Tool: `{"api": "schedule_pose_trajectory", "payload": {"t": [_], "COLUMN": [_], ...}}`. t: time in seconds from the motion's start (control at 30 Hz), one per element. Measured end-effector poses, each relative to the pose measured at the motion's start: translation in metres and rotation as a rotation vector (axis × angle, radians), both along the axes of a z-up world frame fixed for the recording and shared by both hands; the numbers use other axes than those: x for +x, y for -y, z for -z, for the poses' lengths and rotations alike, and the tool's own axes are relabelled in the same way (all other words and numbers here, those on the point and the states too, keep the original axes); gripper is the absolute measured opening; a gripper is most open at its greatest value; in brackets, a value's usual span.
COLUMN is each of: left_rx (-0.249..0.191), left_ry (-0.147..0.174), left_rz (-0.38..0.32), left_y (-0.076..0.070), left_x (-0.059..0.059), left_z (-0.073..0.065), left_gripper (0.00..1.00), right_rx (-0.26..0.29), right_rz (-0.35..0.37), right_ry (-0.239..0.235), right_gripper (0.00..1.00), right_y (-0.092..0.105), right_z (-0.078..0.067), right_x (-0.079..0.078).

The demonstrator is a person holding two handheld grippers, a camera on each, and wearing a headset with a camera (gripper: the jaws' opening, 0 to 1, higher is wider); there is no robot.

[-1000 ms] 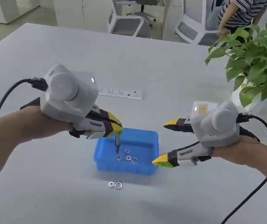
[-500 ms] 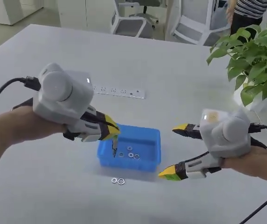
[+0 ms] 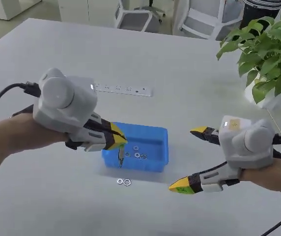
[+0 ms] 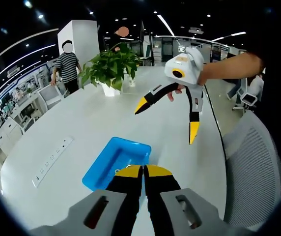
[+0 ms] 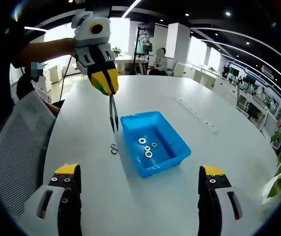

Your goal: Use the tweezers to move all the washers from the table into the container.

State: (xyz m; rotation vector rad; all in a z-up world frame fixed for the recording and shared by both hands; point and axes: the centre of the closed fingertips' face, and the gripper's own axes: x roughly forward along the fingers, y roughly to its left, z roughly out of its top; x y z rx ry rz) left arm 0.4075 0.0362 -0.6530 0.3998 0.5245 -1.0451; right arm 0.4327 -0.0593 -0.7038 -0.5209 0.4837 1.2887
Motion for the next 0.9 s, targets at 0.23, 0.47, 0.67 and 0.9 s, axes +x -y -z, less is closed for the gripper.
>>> {"api": "schedule_pose_trajectory", "payload": {"t": [0.23, 0.47, 0.67, 0.9], "left_rx": [-0.015, -0.014, -0.018, -0.011], "left_ry": [-0.013, -0.029, -0.035, -0.043], "left_rz": [0.011, 0.025, 0.037, 0.045], "left_y": [0.007, 0.013, 0.019, 0.023], "left_x": [-0.003, -0.006, -0.007, -0.008], "left_z": [0.010, 0.020, 0.026, 0.036], "left_gripper": [0.06, 0.06, 0.06, 0.06], "right_rx": [-0.005, -0.014, -0.015, -0.021], "right_rz": [0.007, 0.009, 0.008, 0.010], "right_ry": [-0.016, -0.030, -0.041, -0.047], "right_gripper": [1.00, 1.00, 1.00, 1.00], "right_y": [0.004, 0.006, 0.006, 0.008], "right_z": [0.008, 0.013, 0.016, 0.018], "right_x": [-0.006, -0.012, -0.017, -0.020]}}
